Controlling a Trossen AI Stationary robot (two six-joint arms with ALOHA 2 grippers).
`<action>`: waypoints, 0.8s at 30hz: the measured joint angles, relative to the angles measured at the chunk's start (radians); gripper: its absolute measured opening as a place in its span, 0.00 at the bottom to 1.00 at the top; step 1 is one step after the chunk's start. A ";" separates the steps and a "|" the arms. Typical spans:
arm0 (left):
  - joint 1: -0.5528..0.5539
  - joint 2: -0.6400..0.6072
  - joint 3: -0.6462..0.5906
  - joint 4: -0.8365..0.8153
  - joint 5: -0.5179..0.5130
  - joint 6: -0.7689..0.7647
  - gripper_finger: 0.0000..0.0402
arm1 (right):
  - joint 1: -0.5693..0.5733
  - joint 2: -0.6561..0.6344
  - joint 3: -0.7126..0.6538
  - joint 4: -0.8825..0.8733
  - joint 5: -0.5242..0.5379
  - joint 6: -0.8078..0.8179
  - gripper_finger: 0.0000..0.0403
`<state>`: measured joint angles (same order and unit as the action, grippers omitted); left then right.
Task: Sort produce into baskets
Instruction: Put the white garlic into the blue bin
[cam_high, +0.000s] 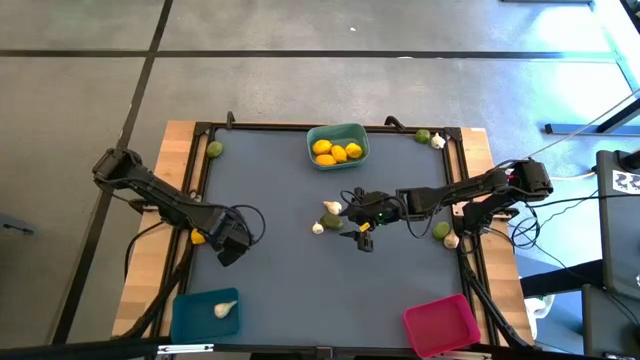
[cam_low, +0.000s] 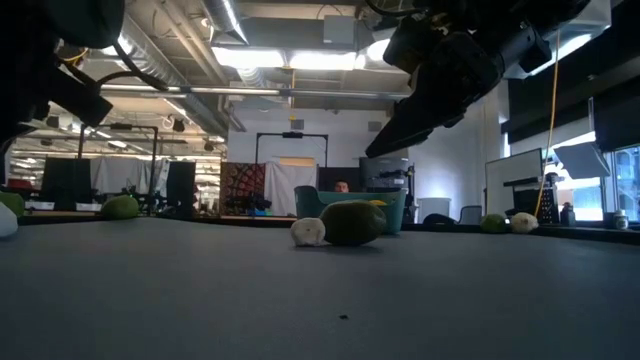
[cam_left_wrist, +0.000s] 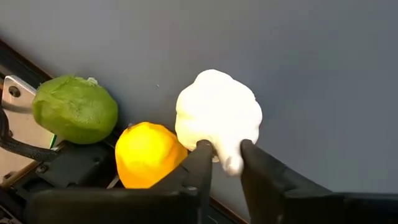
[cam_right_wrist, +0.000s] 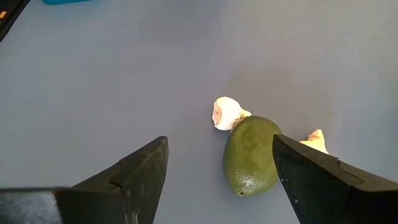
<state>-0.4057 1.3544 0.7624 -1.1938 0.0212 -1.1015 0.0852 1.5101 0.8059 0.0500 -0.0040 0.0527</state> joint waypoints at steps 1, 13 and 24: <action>0.000 0.000 0.000 0.000 -0.001 0.000 0.14 | 0.000 0.000 0.000 0.001 0.000 0.000 0.71; 0.000 0.000 0.000 0.006 -0.048 0.027 0.06 | 0.000 0.000 0.000 0.001 0.000 0.000 0.71; -0.003 0.000 0.075 0.005 -0.056 0.079 0.06 | 0.000 0.000 0.000 0.001 0.000 0.001 0.71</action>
<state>-0.4084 1.3544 0.8378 -1.1884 -0.0344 -1.0230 0.0850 1.5101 0.8059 0.0509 -0.0036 0.0536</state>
